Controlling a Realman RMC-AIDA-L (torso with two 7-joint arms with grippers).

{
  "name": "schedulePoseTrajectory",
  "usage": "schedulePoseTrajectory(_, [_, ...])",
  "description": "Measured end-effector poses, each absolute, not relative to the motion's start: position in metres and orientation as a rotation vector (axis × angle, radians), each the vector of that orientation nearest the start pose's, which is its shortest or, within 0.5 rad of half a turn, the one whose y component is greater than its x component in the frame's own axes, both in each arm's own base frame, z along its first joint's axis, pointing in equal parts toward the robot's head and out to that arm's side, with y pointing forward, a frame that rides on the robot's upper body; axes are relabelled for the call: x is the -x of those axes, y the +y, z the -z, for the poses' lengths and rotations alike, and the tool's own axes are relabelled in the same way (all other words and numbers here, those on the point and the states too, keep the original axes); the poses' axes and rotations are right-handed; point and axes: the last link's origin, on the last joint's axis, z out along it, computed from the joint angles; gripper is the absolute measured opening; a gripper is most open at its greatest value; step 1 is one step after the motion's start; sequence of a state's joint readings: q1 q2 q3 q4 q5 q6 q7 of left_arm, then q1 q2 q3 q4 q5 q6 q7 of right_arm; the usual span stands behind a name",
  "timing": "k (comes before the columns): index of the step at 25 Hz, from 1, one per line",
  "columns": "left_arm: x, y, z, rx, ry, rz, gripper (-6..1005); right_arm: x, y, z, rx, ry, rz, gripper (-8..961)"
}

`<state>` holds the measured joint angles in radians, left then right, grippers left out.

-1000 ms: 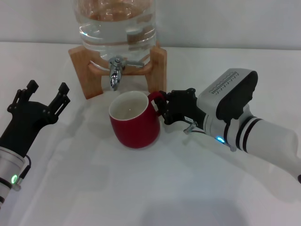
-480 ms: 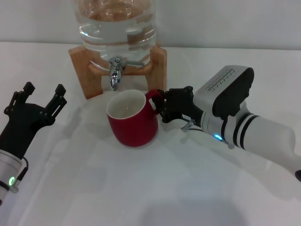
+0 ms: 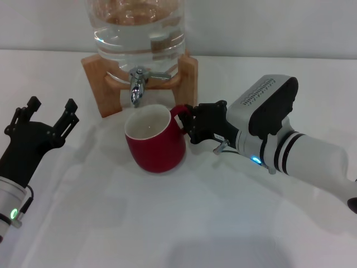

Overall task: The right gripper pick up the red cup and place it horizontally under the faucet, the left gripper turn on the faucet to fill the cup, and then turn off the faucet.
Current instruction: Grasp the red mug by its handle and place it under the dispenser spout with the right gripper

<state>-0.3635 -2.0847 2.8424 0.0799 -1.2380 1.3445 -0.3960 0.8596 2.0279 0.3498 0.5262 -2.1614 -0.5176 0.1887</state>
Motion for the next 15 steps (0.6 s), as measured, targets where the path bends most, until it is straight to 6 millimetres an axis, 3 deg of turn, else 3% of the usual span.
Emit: schedulePoseTrajectory(15, [0.3340, 0.2896, 0.0242, 1.678, -0.651, 0.881, 883, -0.1676, 0.3780, 0.1470, 2.400, 0.470, -0.509, 112])
